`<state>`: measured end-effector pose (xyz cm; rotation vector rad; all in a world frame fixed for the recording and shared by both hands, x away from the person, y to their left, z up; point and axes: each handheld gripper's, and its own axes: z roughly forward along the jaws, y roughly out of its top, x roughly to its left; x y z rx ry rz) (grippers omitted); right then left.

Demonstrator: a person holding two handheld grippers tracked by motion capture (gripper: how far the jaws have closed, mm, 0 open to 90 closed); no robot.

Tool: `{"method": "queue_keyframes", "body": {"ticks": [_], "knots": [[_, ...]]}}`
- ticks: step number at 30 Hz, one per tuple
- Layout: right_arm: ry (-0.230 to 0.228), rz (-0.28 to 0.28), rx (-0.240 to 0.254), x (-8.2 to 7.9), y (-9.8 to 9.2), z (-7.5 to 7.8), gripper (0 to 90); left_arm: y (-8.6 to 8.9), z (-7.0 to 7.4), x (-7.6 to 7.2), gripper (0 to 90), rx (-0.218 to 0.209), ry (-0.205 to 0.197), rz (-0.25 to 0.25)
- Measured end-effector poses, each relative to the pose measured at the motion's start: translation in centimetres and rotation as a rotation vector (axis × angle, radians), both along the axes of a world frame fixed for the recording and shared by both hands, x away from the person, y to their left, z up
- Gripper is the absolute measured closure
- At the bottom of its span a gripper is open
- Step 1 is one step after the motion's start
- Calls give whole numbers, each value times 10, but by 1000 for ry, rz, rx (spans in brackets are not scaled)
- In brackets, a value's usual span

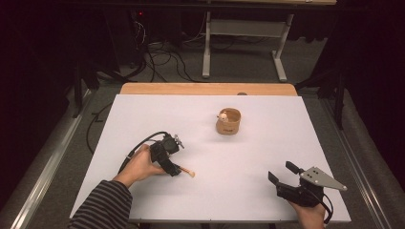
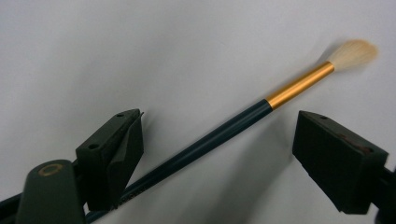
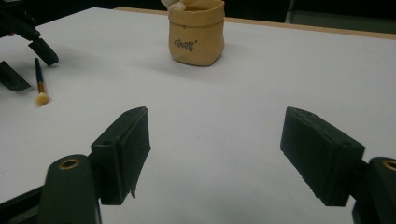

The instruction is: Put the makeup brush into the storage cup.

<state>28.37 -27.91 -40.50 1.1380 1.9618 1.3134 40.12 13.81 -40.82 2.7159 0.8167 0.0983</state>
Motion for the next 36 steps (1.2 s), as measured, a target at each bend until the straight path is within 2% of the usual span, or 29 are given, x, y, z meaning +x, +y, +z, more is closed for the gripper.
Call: {"method": "queue_keyframes", "body": {"ticks": [31, 36], "knots": [[2, 0, 3, 0, 0, 0, 259, 0, 0, 3, 214, 10, -8, -21], [2, -2, 3, 0, 0, 0, 259, 3, 0, 3, 267, -6, -11, 7]]}}
